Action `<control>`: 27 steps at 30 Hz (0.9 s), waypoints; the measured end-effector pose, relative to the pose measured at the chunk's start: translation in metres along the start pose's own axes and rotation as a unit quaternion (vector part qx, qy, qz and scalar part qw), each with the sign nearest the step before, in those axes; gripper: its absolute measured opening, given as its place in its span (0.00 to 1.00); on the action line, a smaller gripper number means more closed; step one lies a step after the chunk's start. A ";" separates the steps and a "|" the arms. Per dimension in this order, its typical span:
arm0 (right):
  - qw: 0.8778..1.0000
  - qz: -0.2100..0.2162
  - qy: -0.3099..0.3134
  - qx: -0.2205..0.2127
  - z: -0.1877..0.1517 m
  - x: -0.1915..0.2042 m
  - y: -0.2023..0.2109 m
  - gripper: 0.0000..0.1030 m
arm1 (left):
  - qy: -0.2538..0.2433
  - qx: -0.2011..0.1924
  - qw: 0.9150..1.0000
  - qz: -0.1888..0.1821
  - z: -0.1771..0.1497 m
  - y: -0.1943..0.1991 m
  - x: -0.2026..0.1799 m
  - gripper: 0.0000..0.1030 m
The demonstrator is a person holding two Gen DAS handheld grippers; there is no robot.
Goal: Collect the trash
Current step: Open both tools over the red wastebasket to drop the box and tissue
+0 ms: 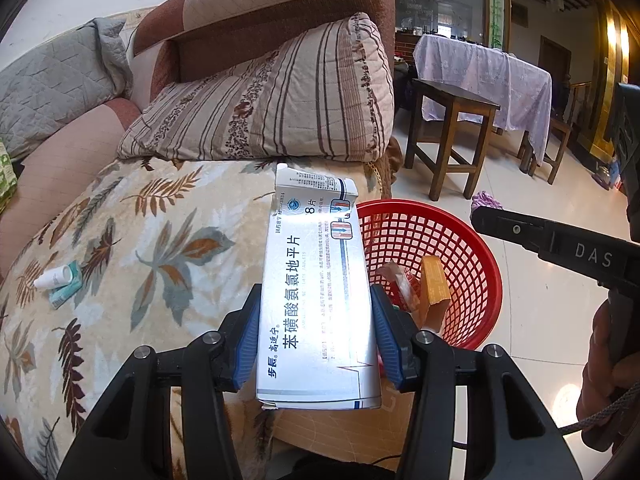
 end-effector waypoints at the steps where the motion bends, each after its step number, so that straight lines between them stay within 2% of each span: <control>1: 1.000 -0.001 0.000 0.000 0.001 -0.001 0.000 0.25 | 0.000 0.000 1.000 0.000 0.000 -0.001 -0.001 0.48; 10: 1.000 -0.004 -0.003 0.000 0.011 -0.006 -0.009 0.26 | 0.003 0.004 1.000 -0.009 0.009 -0.014 -0.005 0.48; 13: 1.000 -0.012 -0.002 0.000 0.018 -0.007 -0.015 0.27 | 0.012 -0.001 1.000 -0.029 0.016 -0.018 -0.006 0.48; 15: 1.000 -0.022 -0.008 0.002 0.023 -0.010 -0.018 0.42 | 0.016 -0.002 0.999 -0.040 0.021 -0.021 -0.006 0.50; 17: 0.999 -0.024 -0.020 -0.007 0.029 -0.012 -0.014 0.57 | 0.018 0.003 0.999 -0.044 0.024 -0.023 -0.005 0.69; 22: 0.998 -0.050 -0.002 -0.022 0.031 -0.003 0.008 0.62 | 0.035 -0.006 0.998 -0.046 0.021 -0.003 0.010 0.71; 24: 0.997 -0.064 0.014 -0.031 0.028 0.009 0.021 0.69 | 0.046 -0.016 0.998 -0.040 0.017 0.011 0.020 0.71; 26: 0.994 -0.092 0.036 -0.044 0.022 0.024 0.033 0.84 | 0.058 -0.025 0.997 -0.034 0.010 0.030 0.036 0.78; 27: 0.992 -0.103 0.045 -0.049 0.019 0.031 0.037 0.86 | 0.062 -0.030 0.997 -0.028 0.007 0.038 0.043 0.79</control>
Point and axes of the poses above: each gripper's, at about its wrist camera, not at the fingertips, and y roughly against the way its jaws point, x to its left, z to its top, the point moved 2 cm from there along -y, roughly the way its jaws point, and after that the axes turned 5 degrees about -x, right-handed, at the moved point
